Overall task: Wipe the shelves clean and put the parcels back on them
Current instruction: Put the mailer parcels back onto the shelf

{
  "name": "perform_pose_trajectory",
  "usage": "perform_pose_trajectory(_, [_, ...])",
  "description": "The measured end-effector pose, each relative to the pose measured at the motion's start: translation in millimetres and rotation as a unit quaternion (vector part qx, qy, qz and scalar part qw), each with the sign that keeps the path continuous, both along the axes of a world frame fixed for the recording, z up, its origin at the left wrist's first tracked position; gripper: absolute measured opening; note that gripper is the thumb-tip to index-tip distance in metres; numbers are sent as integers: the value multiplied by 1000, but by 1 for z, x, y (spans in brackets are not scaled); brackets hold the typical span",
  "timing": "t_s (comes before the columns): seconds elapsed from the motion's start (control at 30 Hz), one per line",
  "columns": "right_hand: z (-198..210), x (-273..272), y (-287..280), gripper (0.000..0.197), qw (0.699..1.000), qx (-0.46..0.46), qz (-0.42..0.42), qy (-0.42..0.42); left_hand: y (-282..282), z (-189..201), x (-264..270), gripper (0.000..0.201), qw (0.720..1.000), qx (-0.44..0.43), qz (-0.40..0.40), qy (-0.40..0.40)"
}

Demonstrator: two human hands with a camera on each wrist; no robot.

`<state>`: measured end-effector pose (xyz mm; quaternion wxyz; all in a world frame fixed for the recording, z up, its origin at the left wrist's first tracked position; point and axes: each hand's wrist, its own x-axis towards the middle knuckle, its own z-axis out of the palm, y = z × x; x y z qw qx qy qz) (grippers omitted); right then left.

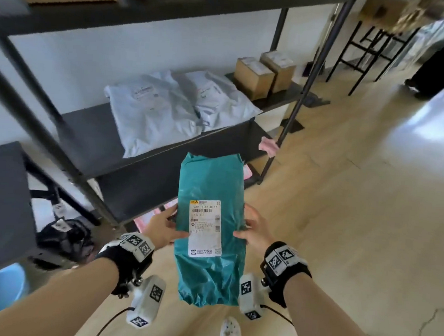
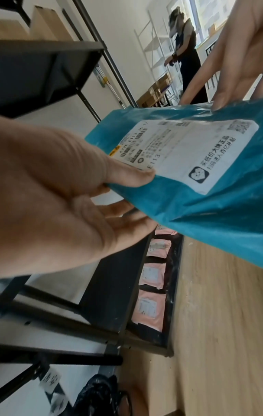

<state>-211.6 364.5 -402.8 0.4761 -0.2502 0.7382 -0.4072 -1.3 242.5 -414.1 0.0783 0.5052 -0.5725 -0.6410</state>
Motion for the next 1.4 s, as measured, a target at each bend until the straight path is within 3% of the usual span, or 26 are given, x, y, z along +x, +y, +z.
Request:
perform_pose_trajectory(0.33, [-23, -176, -25, 82, 998, 31, 4, -46, -21, -22, -168, 84, 998, 45, 21, 23])
perform_pose_trajectory(0.83, [-80, -402, -178, 72, 985, 124, 39, -116, -149, -94, -362, 59, 980, 162, 114, 12])
perform_pose_trajectory(1.07, [-114, -474, -225, 84, 977, 137, 69, -151, -182, -121, -428, 52, 972, 149, 179, 24])
perform_pose_trajectory(1.23, [-156, -511, -240, 79, 976, 124, 97, -150, -174, -158, -458, 65, 964, 170, 195, 54])
perform_pose_trajectory(1.4, [-207, -540, -265, 67, 977, 107, 114, -142, -173, -214, -482, 66, 946, 173, 260, 90])
